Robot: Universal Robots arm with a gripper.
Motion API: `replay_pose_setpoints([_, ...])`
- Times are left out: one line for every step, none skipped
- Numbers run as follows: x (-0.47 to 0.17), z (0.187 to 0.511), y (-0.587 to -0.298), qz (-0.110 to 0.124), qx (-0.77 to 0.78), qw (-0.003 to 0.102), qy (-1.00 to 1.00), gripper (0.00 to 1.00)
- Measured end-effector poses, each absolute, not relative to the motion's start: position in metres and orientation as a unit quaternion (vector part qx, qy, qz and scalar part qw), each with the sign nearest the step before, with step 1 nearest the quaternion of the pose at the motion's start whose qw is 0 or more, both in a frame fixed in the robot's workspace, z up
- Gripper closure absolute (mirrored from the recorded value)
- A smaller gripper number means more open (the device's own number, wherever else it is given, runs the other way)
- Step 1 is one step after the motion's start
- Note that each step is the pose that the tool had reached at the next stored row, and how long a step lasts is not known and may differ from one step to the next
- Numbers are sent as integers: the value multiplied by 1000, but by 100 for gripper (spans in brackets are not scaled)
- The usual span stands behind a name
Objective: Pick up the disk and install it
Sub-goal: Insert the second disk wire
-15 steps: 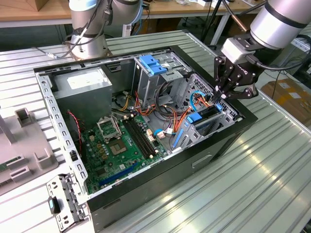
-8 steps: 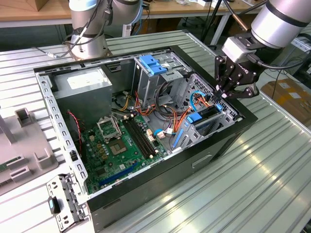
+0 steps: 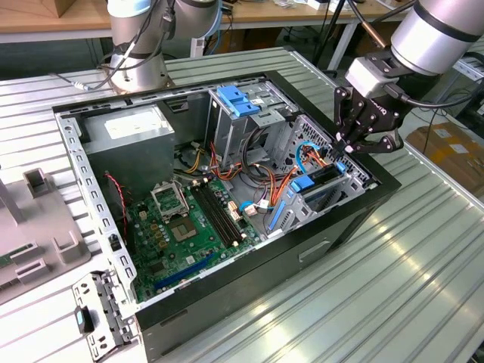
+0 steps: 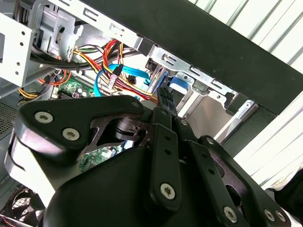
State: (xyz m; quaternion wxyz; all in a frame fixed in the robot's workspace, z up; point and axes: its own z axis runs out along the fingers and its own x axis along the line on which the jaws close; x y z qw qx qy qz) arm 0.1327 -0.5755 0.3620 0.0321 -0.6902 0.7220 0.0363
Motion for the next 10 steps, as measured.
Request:
replay_pose_setpoints([133,362,-575,36,-690,32,722,89])
replay_pose_setpoints([133,362,-575,36,-690,32,722,83])
replay_pose_setpoints([133,362,-575,36,-690,32,722,83])
replay_pose_setpoints([133,362,-575,36,-690,32,722,76])
replay_pose_setpoints([133,362,-575,36,-690,32,722,70])
replay_pose_setpoints([133,362,-575,36,-690,32,722,64])
replay_pose_setpoints([133,362,-575,36,-690,32,722,64])
replay_pose_setpoints([133,362,-575,36,-690,32,722,58])
replay_pose_setpoints([133,362,-575,36,-690,31,722,58])
replay_pose_setpoints([133,363,-575,35,-690,31,722,58])
